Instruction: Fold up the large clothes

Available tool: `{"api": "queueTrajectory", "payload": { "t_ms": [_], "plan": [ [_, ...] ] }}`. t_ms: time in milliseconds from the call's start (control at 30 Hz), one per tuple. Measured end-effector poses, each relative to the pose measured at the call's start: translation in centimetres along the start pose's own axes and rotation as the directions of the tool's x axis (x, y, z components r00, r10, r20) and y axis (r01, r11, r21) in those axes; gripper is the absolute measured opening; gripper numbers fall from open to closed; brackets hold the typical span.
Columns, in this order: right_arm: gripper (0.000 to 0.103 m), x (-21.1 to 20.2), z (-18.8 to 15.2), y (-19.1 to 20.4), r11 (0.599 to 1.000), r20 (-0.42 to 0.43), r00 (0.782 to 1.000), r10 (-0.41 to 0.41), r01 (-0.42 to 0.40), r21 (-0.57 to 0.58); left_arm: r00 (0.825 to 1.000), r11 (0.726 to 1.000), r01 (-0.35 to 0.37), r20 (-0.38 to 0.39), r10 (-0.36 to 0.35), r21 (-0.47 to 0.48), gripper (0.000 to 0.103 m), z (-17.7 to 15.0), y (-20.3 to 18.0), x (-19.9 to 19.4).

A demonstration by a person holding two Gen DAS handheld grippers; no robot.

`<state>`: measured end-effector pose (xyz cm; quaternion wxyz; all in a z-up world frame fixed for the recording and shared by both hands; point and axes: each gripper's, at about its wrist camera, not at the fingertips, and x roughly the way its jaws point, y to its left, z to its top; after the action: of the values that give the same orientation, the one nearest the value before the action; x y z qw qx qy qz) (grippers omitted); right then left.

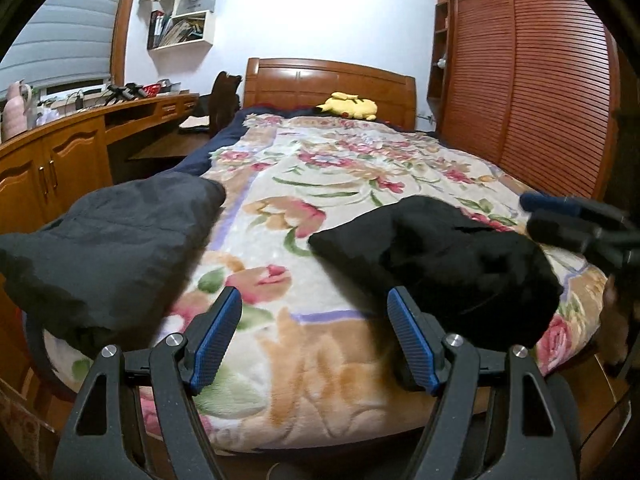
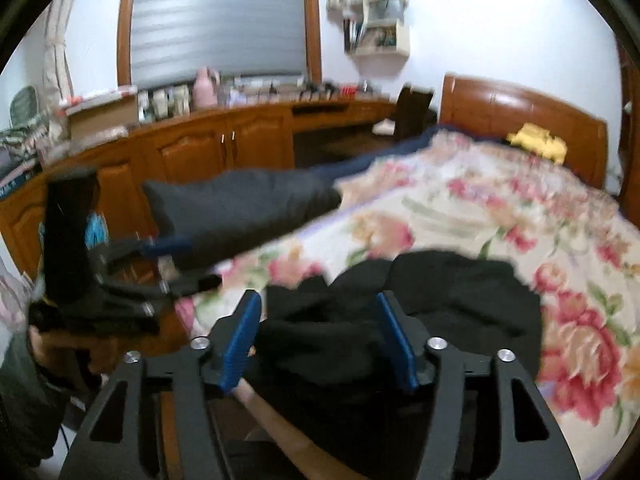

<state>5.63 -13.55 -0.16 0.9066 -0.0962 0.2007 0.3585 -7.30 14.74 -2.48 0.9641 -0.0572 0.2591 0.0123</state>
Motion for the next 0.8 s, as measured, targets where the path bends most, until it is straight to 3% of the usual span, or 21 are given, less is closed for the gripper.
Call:
{"api": "queueTrajectory", "payload": {
  "t_ms": [133, 167, 233, 300, 433, 633, 800],
  "plan": [
    [0.063, -2.8, -0.5, -2.2, 0.996, 0.014, 0.997, -0.078, 0.078, -0.039, 0.999, 0.999, 0.036, 0.027, -0.037, 0.012, 0.077, 0.7, -1.5, -0.8],
    [0.059, -3.0, -0.8, -2.8, 0.993, -0.003, 0.994, -0.105, 0.105, -0.046, 0.998, 0.999, 0.049, 0.035, -0.05, 0.017, 0.077, 1.0, -2.0, -0.9],
    [0.032, -2.8, -1.6, -4.0, 0.987, -0.044, 0.987, -0.154, 0.153, -0.044, 0.996, 0.997, 0.07, 0.047, -0.071, 0.024, 0.077, 1.4, -2.9, -1.1],
    [0.022, -2.2, -2.4, -5.6, 0.984, -0.083, 0.981, -0.176, 0.174, -0.025, 0.993, 0.995, 0.098, 0.056, -0.1, 0.028, 0.077, 1.7, -4.0, -1.3],
    [0.022, -1.1, -4.1, -7.2, 0.982, -0.13, 0.974, -0.187, 0.191, 0.015, 0.987, 0.988, 0.148, 0.054, -0.149, 0.037, 0.077, 2.2, -5.8, -1.1],
    [0.022, 0.9, -5.1, -7.1, 0.99, -0.18, 0.98, -0.089, 0.106, 0.09, 0.989, 0.984, 0.15, -0.008, -0.15, 0.093, 0.076, 1.1, -8.0, 0.9],
    [0.022, 3.3, -6.0, -7.1, 0.992, -0.205, 0.978, -0.046, 0.07, 0.108, 0.987, 0.986, 0.147, -0.079, -0.141, 0.072, 0.066, -1.0, -7.4, 2.8]
  ]
}}
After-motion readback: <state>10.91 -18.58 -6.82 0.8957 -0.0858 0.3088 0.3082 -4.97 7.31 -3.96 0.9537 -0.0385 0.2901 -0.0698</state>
